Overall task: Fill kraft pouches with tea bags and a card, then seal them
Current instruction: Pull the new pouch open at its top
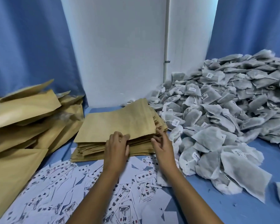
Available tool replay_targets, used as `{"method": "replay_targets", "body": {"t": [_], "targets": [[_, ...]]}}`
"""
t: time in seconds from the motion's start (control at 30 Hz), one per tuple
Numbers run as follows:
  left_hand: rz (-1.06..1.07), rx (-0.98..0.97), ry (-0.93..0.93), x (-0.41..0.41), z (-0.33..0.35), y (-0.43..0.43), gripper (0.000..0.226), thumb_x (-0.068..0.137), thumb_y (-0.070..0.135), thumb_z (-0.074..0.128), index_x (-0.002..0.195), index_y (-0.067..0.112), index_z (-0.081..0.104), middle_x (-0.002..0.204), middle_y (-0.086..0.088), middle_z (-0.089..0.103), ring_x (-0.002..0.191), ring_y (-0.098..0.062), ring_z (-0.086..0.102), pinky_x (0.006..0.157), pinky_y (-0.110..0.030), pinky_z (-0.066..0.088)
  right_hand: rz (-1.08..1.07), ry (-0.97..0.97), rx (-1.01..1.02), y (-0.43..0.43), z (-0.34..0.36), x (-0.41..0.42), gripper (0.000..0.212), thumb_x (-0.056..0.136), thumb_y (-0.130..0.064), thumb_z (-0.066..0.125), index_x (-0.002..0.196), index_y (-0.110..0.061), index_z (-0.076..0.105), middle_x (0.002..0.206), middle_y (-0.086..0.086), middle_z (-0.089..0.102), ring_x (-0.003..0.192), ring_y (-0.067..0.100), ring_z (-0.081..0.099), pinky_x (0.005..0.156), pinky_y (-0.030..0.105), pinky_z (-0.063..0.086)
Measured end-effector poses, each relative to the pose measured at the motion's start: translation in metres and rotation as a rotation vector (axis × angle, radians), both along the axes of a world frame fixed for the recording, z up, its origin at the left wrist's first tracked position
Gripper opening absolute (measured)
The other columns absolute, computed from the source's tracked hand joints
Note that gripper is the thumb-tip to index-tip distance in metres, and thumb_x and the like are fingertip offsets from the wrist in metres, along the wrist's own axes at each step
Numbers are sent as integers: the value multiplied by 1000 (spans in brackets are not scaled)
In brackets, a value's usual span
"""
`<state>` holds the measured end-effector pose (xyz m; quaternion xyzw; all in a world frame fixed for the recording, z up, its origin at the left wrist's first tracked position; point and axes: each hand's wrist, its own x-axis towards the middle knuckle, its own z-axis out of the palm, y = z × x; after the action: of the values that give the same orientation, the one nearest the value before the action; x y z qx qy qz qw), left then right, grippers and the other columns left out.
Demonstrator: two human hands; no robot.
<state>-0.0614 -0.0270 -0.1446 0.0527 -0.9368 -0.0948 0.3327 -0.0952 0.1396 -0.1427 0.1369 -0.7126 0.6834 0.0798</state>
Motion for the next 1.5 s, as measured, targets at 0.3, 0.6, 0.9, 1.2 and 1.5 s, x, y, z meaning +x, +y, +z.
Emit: {"method": "replay_targets", "body": {"t": [0.3, 0.6, 0.9, 1.2, 1.5], "targets": [[119, -137, -235, -30, 34, 0, 27, 95, 21, 50, 121, 24, 57, 99, -6, 64, 91, -25, 57, 70, -31, 42, -18, 167, 468, 6, -20, 6, 27, 86, -7, 51, 89, -33, 43, 84, -8, 57, 64, 8, 57, 57, 31, 49], [-514, -409, 82, 45, 14, -18, 37, 69, 8, 81, 105, 7, 71, 79, -3, 60, 61, -15, 52, 41, -24, 43, 191, -242, -321, 16, 2, -4, 28, 97, -24, 50, 115, -5, 57, 106, 15, 67, 86, 15, 66, 72, 24, 54], [-570, 220, -417, 70, 21, -4, 29, 88, 46, 45, 88, 24, 65, 85, 11, 63, 75, -5, 57, 73, -38, 48, 148, -164, 180, 12, 2, 22, 32, 86, -3, 60, 115, -15, 54, 108, 7, 65, 90, 16, 63, 66, 19, 46], [-57, 843, -338, 24, -6, 61, 40, 94, 42, 45, 68, 13, 55, 70, -6, 61, 72, -28, 59, 64, -36, 44, 426, -493, -358, 3, 6, 45, 9, 98, -9, 43, 91, -9, 50, 88, 16, 52, 67, 16, 51, 56, 27, 38], [-448, 1386, -301, 23, -8, 45, 25, 92, 38, 55, 95, 21, 72, 88, -1, 74, 81, -12, 70, 65, -19, 52, 486, -385, -318, 1, -3, 42, 5, 93, -13, 54, 92, -8, 53, 84, 4, 58, 70, 8, 61, 57, 20, 50]]}}
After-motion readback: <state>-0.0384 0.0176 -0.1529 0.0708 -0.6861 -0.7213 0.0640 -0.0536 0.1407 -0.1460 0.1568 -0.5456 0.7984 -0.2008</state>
